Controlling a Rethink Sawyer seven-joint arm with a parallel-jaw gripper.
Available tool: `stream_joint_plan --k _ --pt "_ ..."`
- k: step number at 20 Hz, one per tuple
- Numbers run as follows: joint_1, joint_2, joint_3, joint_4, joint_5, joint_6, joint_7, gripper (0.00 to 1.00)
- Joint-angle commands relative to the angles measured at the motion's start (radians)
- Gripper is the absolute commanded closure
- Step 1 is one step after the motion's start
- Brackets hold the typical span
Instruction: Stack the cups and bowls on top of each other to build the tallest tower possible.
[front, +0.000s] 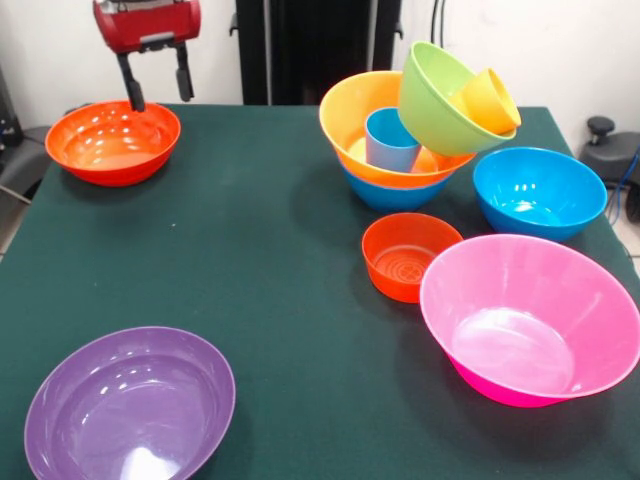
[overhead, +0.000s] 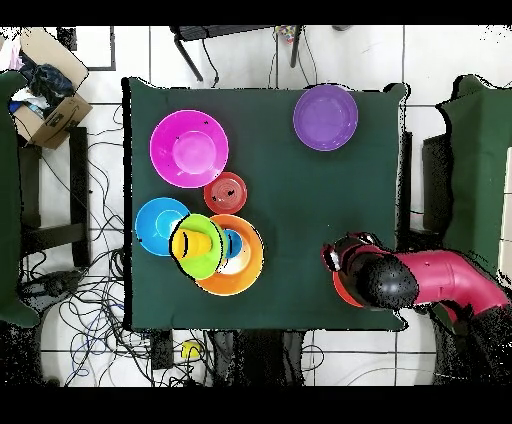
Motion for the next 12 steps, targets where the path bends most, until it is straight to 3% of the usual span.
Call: stream_joint_plan --k 1,12 --pt "0.053 0.111 -0.056 0.01 -0.154 -0.072 -0.062 0.0" --pt "0.098 0.125 -0.101 -0.032 -0.193 -0.077 0.018 0.0"
